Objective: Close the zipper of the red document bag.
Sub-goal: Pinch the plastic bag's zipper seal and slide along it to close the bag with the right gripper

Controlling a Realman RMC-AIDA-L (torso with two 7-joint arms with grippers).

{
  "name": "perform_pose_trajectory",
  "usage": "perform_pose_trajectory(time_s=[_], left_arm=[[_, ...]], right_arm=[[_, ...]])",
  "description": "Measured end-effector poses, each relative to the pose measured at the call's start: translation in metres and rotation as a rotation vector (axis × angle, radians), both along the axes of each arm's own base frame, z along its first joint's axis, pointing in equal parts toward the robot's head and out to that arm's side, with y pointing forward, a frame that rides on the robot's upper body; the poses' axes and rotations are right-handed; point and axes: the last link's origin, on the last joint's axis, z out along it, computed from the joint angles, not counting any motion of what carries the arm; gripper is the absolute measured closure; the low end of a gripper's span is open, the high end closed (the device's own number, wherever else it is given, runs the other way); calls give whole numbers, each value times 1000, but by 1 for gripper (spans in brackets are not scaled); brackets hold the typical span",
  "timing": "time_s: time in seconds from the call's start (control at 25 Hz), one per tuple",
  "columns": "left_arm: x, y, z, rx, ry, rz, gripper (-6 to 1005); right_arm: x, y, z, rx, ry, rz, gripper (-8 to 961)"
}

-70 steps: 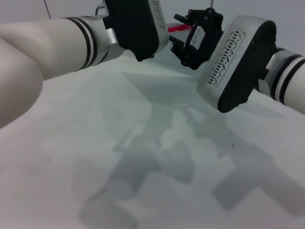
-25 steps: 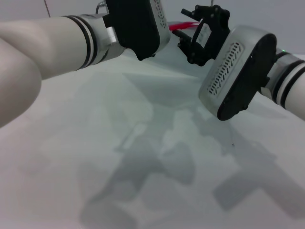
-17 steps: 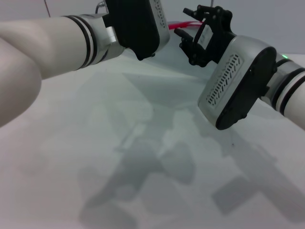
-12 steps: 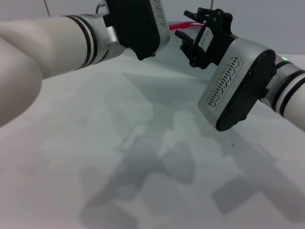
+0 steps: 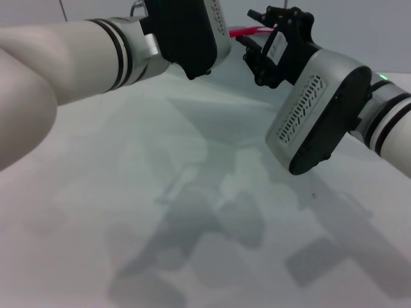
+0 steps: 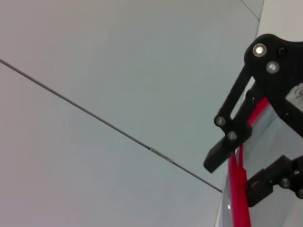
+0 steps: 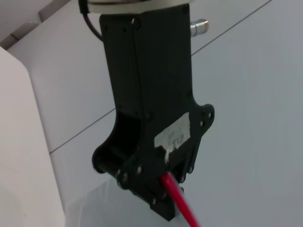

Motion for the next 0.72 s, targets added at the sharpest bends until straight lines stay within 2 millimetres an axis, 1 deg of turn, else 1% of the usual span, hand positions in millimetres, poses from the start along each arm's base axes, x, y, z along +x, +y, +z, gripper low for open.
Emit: perform_pose_trajectory(time_s=[0.32, 0.56, 0.72], left_arm=[[0, 0, 0, 0, -1, 0, 944], [0, 0, 0, -1, 1, -2, 945], [1, -1, -1, -4, 2, -3, 945]], right_arm=[[0, 0, -1, -2, -1, 2, 672], [-2, 1, -2, -4, -5, 7, 713], [-2, 1, -3, -6, -8, 8, 711]])
